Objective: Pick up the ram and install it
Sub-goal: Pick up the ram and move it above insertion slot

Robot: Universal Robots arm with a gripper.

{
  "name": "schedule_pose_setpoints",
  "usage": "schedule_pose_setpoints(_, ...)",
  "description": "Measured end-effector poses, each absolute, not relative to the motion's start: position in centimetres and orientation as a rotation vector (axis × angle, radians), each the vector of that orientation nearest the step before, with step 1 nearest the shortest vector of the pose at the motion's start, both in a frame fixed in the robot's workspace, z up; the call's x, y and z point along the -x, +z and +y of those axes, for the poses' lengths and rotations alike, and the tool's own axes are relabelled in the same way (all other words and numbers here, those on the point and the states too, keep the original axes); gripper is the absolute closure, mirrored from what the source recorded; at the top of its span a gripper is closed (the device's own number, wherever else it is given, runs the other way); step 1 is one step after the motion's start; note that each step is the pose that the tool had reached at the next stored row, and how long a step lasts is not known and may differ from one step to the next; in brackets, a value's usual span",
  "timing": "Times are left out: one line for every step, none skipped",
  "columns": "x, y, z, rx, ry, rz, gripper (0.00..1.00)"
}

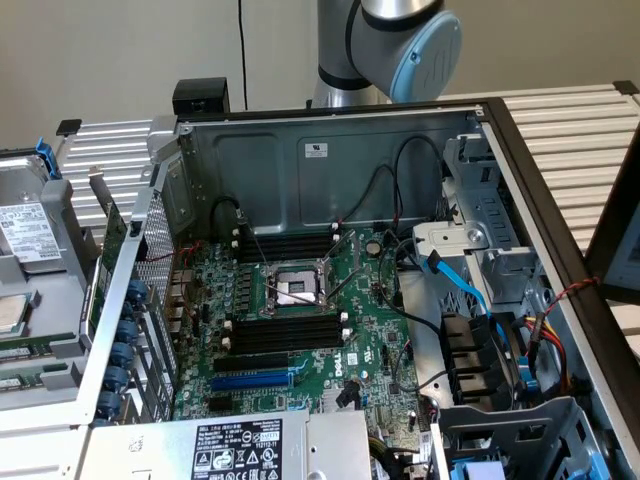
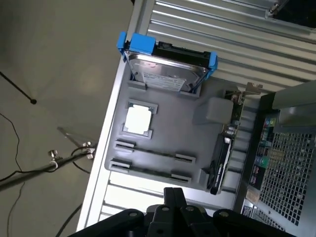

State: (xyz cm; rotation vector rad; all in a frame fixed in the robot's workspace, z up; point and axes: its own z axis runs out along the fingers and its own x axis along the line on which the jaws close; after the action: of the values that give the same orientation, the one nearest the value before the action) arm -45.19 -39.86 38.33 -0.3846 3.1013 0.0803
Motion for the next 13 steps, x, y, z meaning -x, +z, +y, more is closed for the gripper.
schedule_pose_setpoints(45.19, 38.31, -39.86, 0.413, 0.081, 3.098, 0.9)
schedule_pose_setpoints(45.19, 38.29, -39.86, 0.441, 0.081, 3.095, 0.9)
schedule_pose_setpoints(45.19, 38.27, -39.86, 0.47, 0.081, 3.091, 0.9)
schedule_pose_setpoints(45.19, 38.26, -39.86, 0.498, 0.081, 3.087, 0.9)
schedule_pose_setpoints(45.19, 38.25, -39.86, 0.526, 0.081, 3.083, 0.9)
schedule_pose_setpoints(45.19, 38.23, -39.86, 0.554, 0.082, 3.078, 0.9)
schedule_pose_setpoints(45.19, 38.22, -39.86, 0.582, 0.082, 3.074, 0.9)
schedule_pose_setpoints(45.19, 38.21, -39.86, 0.61, 0.082, 3.069, 0.9)
schedule_pose_setpoints(45.19, 38.2, -39.86, 0.638, 0.082, 3.064, 0.9)
schedule_pose_setpoints(45.19, 38.18, -39.86, 0.668, 0.082, 3.058, 0.9)
schedule_pose_setpoints(45.19, 38.17, -39.86, 0.695, 0.082, 3.052, 0.9)
schedule_pose_setpoints(45.19, 38.17, -39.86, 0.724, 0.083, 3.046, 0.9)
schedule_pose_setpoints(45.19, 38.16, -39.86, 0.751, 0.083, 3.04, 0.9)
